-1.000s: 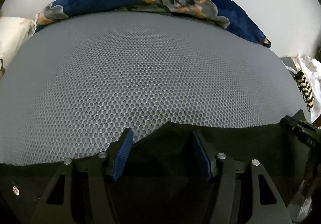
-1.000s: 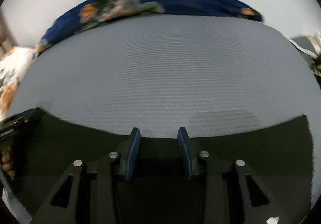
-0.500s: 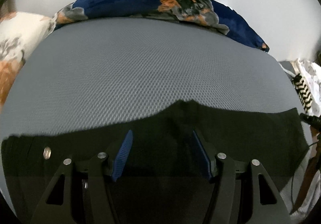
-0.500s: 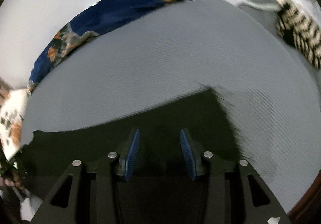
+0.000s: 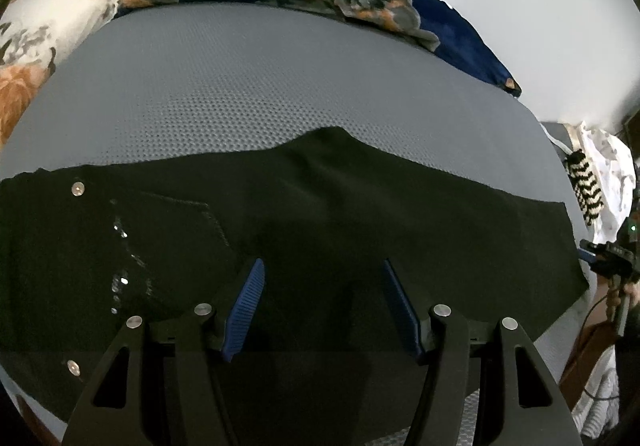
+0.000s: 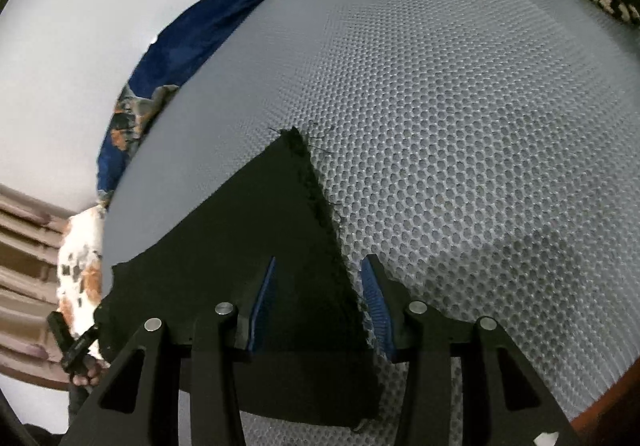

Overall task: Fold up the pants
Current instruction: 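Grasp the trouser corner with the right gripper and lift it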

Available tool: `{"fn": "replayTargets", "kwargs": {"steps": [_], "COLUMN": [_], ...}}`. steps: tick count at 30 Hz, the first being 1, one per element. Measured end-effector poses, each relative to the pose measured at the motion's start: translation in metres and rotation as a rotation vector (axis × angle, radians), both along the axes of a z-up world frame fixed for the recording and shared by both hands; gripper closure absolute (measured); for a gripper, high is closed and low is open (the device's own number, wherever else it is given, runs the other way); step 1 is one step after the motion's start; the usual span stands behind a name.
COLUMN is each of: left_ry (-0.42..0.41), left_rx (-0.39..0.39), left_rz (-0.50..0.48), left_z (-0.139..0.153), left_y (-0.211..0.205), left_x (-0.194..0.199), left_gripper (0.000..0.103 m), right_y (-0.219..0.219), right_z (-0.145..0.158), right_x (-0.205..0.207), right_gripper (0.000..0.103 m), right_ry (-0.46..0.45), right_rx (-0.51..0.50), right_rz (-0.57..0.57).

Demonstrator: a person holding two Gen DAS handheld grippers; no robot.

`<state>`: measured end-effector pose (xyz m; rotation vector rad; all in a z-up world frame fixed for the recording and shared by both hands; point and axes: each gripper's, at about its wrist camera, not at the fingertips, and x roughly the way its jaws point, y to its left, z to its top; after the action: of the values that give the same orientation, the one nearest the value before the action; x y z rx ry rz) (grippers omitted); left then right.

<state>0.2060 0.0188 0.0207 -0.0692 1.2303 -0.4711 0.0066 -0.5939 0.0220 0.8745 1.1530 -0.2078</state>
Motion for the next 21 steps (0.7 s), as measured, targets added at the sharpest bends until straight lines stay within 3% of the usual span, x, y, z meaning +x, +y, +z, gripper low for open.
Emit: {"fn": "replayTargets", "kwargs": {"steps": [9,16,21], "left_ry": [0.025,0.029,0.018], "left_rx": [0.028,0.037,0.028], "left_rz": [0.03,0.033,0.028], "left_z": [-0.009,-0.02,-0.019], "left_y": [-0.001,0.0,0.002], "left_x": [-0.004,-0.008,-0.01], "left_gripper": [0.042,0.042,0.042], "right_y": [0.005,0.02,0.038], "right_z": [-0.009,-0.017,0.002], "right_x": [0.021,0.039,0.04], "right_gripper": [0.073,0.092,0.095], "right_ry": [-0.067,-0.065,-0.082], "right_rx": [0.053,0.066,0.067], "right_rz": [0.065,0.066,0.041]}}
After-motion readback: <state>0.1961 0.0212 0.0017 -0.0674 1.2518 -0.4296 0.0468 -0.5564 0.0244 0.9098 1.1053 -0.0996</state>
